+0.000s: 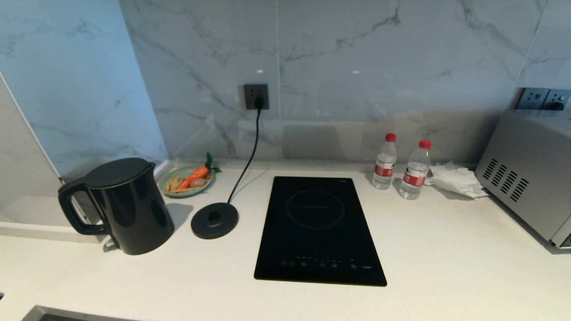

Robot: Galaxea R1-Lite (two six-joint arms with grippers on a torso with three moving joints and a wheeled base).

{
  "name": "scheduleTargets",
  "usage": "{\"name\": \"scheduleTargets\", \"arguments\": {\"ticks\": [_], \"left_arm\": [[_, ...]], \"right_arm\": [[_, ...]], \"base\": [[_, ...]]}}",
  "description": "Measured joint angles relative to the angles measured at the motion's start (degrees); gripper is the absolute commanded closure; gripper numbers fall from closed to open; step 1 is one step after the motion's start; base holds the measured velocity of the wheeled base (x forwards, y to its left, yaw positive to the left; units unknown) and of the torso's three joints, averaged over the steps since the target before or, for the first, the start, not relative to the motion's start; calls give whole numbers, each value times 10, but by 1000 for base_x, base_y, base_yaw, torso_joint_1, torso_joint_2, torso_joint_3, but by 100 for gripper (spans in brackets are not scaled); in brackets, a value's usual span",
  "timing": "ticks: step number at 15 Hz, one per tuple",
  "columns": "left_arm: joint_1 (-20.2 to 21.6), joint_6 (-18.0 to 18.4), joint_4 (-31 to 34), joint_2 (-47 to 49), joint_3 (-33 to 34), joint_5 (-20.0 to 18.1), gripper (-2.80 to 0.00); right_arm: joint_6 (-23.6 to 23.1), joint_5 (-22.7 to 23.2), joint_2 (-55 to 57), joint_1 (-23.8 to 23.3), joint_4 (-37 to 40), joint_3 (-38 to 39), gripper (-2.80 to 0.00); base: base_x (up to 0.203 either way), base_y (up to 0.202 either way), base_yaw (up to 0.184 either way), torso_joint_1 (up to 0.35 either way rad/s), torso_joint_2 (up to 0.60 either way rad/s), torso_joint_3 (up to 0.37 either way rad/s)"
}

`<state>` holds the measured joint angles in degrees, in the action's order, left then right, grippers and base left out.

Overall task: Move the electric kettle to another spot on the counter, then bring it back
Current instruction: Grab the kettle

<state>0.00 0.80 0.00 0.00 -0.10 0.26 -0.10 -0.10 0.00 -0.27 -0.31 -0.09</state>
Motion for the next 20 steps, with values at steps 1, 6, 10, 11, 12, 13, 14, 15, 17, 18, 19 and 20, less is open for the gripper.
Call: {"name": "scheduleTargets", "arguments": {"ticks": [1, 6, 10, 11, 12, 13, 14, 15, 17, 18, 19, 20], "left_arm": [[0, 0, 0, 0, 0, 0, 0], [0, 1, 0, 0, 0, 0, 0], [0, 2, 0, 0, 0, 0, 0], [0, 1, 0, 0, 0, 0, 0], [0, 1, 0, 0, 0, 0, 0], [0, 1, 0, 0, 0, 1, 0], [0, 0, 0, 0, 0, 0, 0], [0, -1, 0, 0, 0, 0, 0], [0, -2, 0, 0, 0, 1, 0], [0, -2, 0, 0, 0, 1, 0], [0, -2, 0, 0, 0, 1, 0], [0, -1, 0, 0, 0, 0, 0]], "right_arm": [[0, 0, 0, 0, 0, 0, 0], [-3, 0, 0, 0, 0, 0, 0], [-6, 1, 0, 0, 2, 0, 0], [-4, 1, 0, 0, 2, 0, 0], [-3, 1, 0, 0, 1, 0, 0], [-3, 1, 0, 0, 1, 0, 0], [-3, 1, 0, 0, 1, 0, 0], [-3, 1, 0, 0, 1, 0, 0], [-3, 1, 0, 0, 1, 0, 0], [-3, 1, 0, 0, 1, 0, 0], [-3, 1, 0, 0, 1, 0, 0], [-3, 1, 0, 0, 1, 0, 0]], "base": [[0, 0, 0, 145, -334, -197], [0, 0, 0, 125, -292, -165], [0, 0, 0, 0, 0, 0], [0, 0, 0, 0, 0, 0], [0, 0, 0, -2, 2, -70], [0, 0, 0, 9, -5, -119], [0, 0, 0, 6, 6, -154], [0, 0, 0, 11, 7, -183], [0, 0, 0, 5, -1, -186], [0, 0, 0, 2, 2, -189], [0, 0, 0, 2, -2, -193], [0, 0, 0, 2, 6, -203]]}}
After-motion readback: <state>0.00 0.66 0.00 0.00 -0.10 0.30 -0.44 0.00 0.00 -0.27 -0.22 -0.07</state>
